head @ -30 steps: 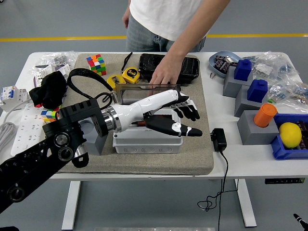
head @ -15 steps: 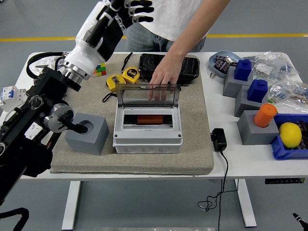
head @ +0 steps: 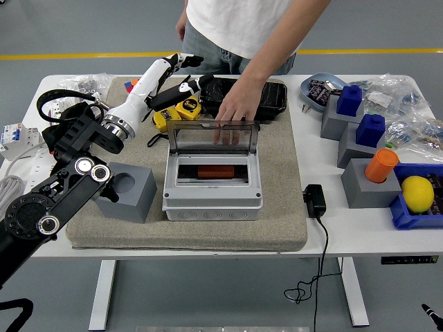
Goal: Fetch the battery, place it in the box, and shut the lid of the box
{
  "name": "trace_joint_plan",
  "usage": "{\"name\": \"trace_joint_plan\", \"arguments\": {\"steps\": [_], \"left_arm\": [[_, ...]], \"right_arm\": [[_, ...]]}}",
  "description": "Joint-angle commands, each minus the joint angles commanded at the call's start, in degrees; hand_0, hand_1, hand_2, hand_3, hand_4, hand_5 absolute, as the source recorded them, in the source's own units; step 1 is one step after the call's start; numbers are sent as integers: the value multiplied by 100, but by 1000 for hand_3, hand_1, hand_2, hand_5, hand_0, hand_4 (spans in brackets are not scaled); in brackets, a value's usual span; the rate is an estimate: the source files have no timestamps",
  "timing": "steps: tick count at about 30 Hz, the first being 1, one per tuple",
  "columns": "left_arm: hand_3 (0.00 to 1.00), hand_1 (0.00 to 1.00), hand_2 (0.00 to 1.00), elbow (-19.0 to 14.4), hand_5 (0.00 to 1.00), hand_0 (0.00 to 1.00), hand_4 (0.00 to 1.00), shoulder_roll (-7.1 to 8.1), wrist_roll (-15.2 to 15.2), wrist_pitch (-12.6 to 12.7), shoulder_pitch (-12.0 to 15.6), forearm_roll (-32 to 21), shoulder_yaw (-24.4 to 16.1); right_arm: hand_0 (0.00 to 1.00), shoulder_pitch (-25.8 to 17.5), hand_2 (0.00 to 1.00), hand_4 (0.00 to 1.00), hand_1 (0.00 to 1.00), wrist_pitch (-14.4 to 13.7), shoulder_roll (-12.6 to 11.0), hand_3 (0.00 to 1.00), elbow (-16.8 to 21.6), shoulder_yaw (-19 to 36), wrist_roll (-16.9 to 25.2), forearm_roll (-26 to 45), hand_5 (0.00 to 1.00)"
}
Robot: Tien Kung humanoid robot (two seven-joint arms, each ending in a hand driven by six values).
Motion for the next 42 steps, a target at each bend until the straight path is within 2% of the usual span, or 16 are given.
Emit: {"name": "trace_joint_plan", "arguments": {"steps": [3,4,9,10,15,16,18,21,22,27,28,42], "left_arm": [[905,998,968,-5,998,998,998,73,126,-157,-10,745,165],[862,998,975,-6,998,998,998,86,144,-184,-15,968,197],[862,998,975,-72,998,998,998,173,193,-281,-10,2197,345],[774,998,923,-89,998,998,998,186,193,-287,-8,2421,369],[774,998,923,-282,998,998,998,270,221,-351,35,3650,500],[697,998,864,-319,998,998,998,289,227,-373,48,3884,527],[697,998,864,-364,998,998,998,316,225,-391,68,4194,569],[697,998,864,-429,998,998,998,341,201,-374,111,4239,617],[652,998,838,-450,998,998,998,343,199,-378,120,4245,627],[652,998,838,-532,998,998,998,364,191,-395,142,4225,667],[613,998,820,-548,998,998,998,369,194,-403,144,4226,672],[583,958,788,-925,998,998,998,475,230,-478,229,4117,802]], "right_arm": [[861,-21,800,998,833,-8,-4,828,-14,-34,-3,29,998],[860,-24,800,998,833,-9,-4,827,-15,-35,-3,30,998],[860,-4,800,998,833,-4,-9,827,0,3,2,-4,998],[860,-4,799,998,833,-4,-10,828,0,4,3,-4,998],[860,-21,799,998,833,-9,-23,828,-7,-34,8,30,998],[860,-24,798,998,833,-9,-24,828,-8,-38,9,33,998],[860,-27,798,998,833,-9,-26,828,-7,-40,10,34,998],[860,-36,798,998,833,-7,-22,828,-4,-35,11,28,998],[859,-40,798,998,833,-7,-20,828,-2,-34,11,24,998],[859,-46,798,998,833,-6,-24,828,-6,-33,12,25,998],[860,-46,798,998,833,-7,-25,828,-8,-31,13,27,998],[860,-33,798,998,833,-5,-31,828,-9,5,12,11,998]]}}
